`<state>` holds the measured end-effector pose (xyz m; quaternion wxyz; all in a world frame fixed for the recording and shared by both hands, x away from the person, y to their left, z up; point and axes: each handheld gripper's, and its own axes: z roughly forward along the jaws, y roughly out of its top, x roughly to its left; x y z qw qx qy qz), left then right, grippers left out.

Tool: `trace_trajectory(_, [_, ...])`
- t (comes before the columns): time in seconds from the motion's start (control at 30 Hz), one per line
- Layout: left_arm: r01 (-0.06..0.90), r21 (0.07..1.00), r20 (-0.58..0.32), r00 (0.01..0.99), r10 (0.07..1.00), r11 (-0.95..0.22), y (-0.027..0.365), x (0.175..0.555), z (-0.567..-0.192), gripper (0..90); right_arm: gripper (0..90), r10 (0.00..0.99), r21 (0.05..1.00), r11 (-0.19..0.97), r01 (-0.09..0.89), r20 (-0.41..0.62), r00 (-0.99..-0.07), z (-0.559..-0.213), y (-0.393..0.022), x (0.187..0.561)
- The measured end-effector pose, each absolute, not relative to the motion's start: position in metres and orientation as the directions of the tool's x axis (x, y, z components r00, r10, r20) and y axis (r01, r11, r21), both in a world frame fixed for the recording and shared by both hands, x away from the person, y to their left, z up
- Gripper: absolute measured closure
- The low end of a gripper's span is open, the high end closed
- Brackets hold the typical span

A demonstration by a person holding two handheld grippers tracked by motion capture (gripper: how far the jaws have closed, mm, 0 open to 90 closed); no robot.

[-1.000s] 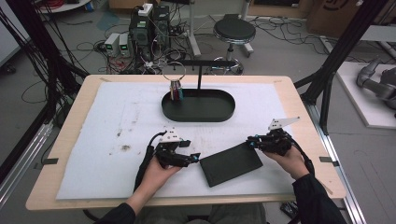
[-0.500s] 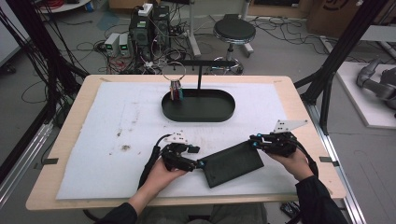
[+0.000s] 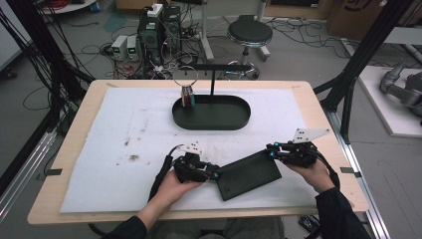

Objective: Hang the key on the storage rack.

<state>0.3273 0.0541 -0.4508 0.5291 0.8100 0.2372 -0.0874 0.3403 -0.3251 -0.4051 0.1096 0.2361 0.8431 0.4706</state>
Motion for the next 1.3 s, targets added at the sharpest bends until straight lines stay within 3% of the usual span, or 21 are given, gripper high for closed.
trace_trajectory(0.17, [0.430, 0.852, -0.351, 0.892, 0.284, -0.299, 0.058, 0.322, -0.440, 76.5, 76.9, 0.507, 0.861, 0.425, 0.281, 0.031, -0.861, -0.403, -0.326, 0.340])
trace_trajectory(0.23, [0.350, 0.890, -0.260, 0.916, 0.305, -0.292, 0.060, 0.318, -0.425, 77.0, 76.9, 0.511, 0.871, 0.410, 0.271, 0.027, -0.859, -0.401, -0.326, 0.339])
trace_trajectory(0.27, [0.350, 0.890, -0.260, 0.916, 0.305, -0.292, 0.060, 0.318, -0.425, 77.2, 76.9, 0.511, 0.871, 0.410, 0.271, 0.027, -0.859, -0.401, -0.326, 0.339])
trace_trajectory(0.47, [0.183, 0.928, -0.065, 0.937, 0.344, -0.325, 0.072, 0.315, -0.403, 77.8, 76.4, 0.517, 0.894, 0.383, 0.232, 0.001, -0.856, -0.396, -0.319, 0.336])
trace_trajectory(0.57, [0.146, 0.932, -0.029, 0.942, 0.333, -0.333, 0.078, 0.315, -0.403, 77.9, 73.9, 0.503, 0.890, 0.393, 0.230, 0.001, -0.864, -0.398, -0.313, 0.336])
trace_trajectory(0.6, [0.131, 0.931, -0.015, 0.946, 0.322, -0.341, 0.080, 0.315, -0.403, 77.9, 68.1, 0.495, 0.892, 0.390, 0.227, 0.005, -0.869, -0.398, -0.311, 0.336])
trace_trajectory(0.63, [0.115, 0.930, -0.001, 0.950, 0.311, -0.349, 0.080, 0.315, -0.403, 77.9, 68.1, 0.495, 0.892, 0.390, 0.227, 0.005, -0.869, -0.398, -0.311, 0.336])
trace_trajectory(0.73, [0.061, 0.926, 0.051, 0.958, 0.283, -0.372, 0.082, 0.312, -0.402, 77.9, 52.0, 0.491, 0.909, 0.338, 0.243, 0.050, -0.870, -0.397, -0.313, 0.338])
trace_trajectory(0.9, [0.042, 0.927, 0.062, 0.964, 0.260, -0.373, 0.090, 0.313, -0.402, 77.9, 38.0, 0.454, 0.912, 0.324, 0.251, 0.083, -0.887, -0.399, -0.313, 0.342])
trace_trajectory(1.03, [0.004, 0.929, 0.084, 0.972, 0.221, -0.369, 0.099, 0.313, -0.401, 77.9, 34.0, 0.404, 0.896, 0.369, 0.247, 0.085, -0.911, -0.404, -0.303, 0.344])
trace_trajectory(1.3, [-0.032, 0.929, 0.111, 0.975, 0.195, -0.368, 0.113, 0.313, -0.405, 77.8, 35.5, 0.326, 0.844, 0.478, 0.244, 0.087, -0.941, -0.419, -0.274, 0.349])
